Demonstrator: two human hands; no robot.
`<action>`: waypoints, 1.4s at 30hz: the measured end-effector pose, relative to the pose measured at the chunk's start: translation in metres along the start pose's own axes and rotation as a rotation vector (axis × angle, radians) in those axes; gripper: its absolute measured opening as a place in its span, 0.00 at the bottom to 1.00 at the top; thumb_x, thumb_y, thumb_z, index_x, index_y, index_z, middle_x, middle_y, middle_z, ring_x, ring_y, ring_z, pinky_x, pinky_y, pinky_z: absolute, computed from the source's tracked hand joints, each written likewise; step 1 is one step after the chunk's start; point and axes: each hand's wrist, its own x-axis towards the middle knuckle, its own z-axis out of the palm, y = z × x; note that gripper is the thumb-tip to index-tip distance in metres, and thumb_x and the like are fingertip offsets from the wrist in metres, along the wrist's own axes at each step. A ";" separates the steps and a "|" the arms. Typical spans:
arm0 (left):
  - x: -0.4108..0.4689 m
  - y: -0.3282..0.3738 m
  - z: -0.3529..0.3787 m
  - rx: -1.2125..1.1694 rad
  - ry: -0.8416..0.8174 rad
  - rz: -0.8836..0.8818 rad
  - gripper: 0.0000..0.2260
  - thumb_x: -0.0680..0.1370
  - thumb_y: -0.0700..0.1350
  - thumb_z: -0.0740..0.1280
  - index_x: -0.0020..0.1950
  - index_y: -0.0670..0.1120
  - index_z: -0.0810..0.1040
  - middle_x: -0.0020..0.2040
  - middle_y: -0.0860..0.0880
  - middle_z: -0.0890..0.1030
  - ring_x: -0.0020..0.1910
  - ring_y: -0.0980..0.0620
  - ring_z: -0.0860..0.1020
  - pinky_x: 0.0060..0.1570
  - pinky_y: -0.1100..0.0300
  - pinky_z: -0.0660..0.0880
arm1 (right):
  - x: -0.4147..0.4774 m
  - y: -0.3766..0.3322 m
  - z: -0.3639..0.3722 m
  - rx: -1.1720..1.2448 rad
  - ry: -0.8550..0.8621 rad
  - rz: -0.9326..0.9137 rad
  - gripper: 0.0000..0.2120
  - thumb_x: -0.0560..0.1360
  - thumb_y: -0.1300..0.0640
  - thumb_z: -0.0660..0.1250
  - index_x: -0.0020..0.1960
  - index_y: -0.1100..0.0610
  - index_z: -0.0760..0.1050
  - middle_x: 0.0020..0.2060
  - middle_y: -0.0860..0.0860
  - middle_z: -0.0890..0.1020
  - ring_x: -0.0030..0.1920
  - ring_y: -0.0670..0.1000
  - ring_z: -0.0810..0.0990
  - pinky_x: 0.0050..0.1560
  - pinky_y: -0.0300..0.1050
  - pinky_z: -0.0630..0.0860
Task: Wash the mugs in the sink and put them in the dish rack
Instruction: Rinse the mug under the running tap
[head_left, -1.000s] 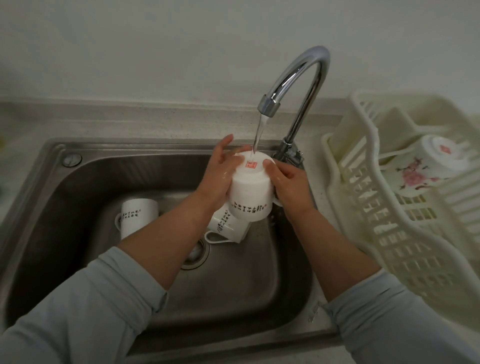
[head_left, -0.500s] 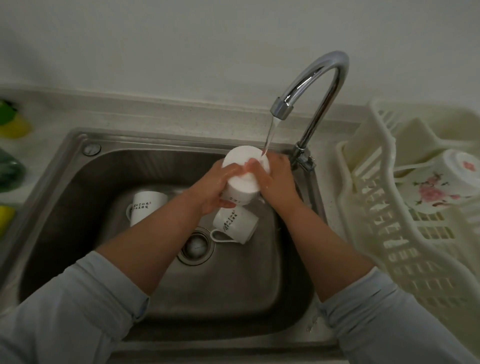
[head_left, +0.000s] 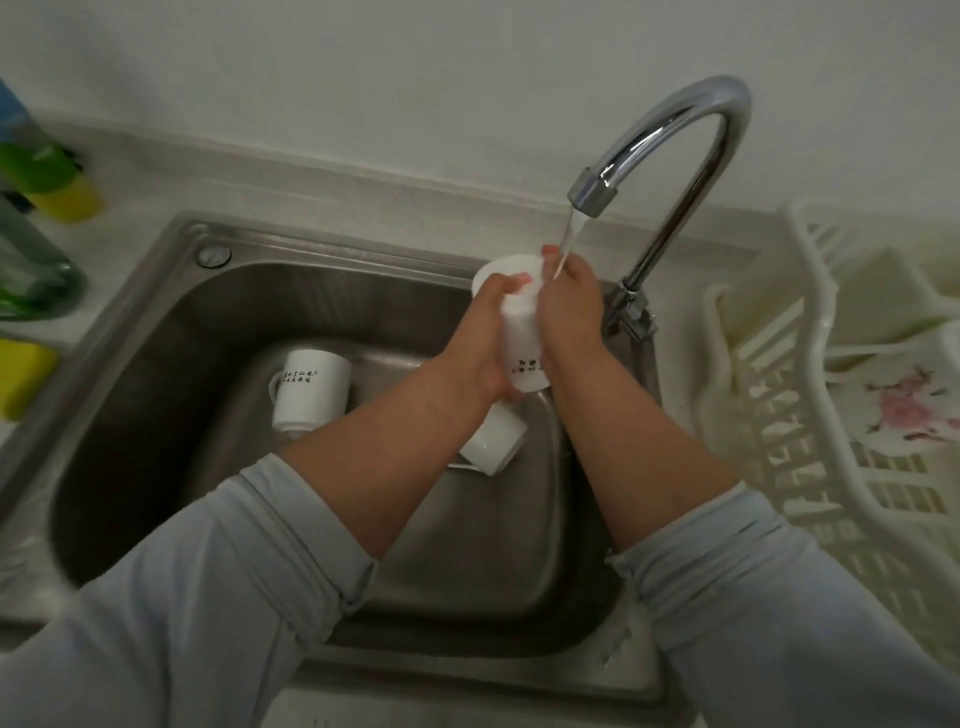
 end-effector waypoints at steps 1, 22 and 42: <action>0.001 -0.002 -0.003 -0.105 -0.049 -0.009 0.18 0.74 0.55 0.62 0.59 0.47 0.77 0.50 0.45 0.79 0.49 0.46 0.77 0.48 0.54 0.73 | -0.010 0.006 0.003 -0.003 -0.008 -0.089 0.15 0.79 0.56 0.58 0.64 0.55 0.72 0.56 0.52 0.77 0.59 0.53 0.75 0.62 0.50 0.71; -0.003 -0.017 -0.043 0.587 0.030 0.139 0.32 0.74 0.48 0.68 0.73 0.52 0.57 0.62 0.47 0.71 0.47 0.51 0.73 0.38 0.56 0.72 | 0.019 0.036 -0.087 -0.375 0.321 -0.034 0.09 0.76 0.50 0.65 0.43 0.55 0.75 0.40 0.51 0.79 0.41 0.50 0.76 0.45 0.43 0.71; -0.005 -0.019 -0.056 0.592 0.104 0.057 0.34 0.73 0.49 0.69 0.73 0.52 0.55 0.60 0.46 0.71 0.47 0.49 0.74 0.39 0.56 0.72 | 0.045 0.031 -0.107 -0.273 0.470 0.021 0.14 0.71 0.58 0.68 0.32 0.50 0.66 0.38 0.50 0.77 0.39 0.49 0.75 0.43 0.41 0.74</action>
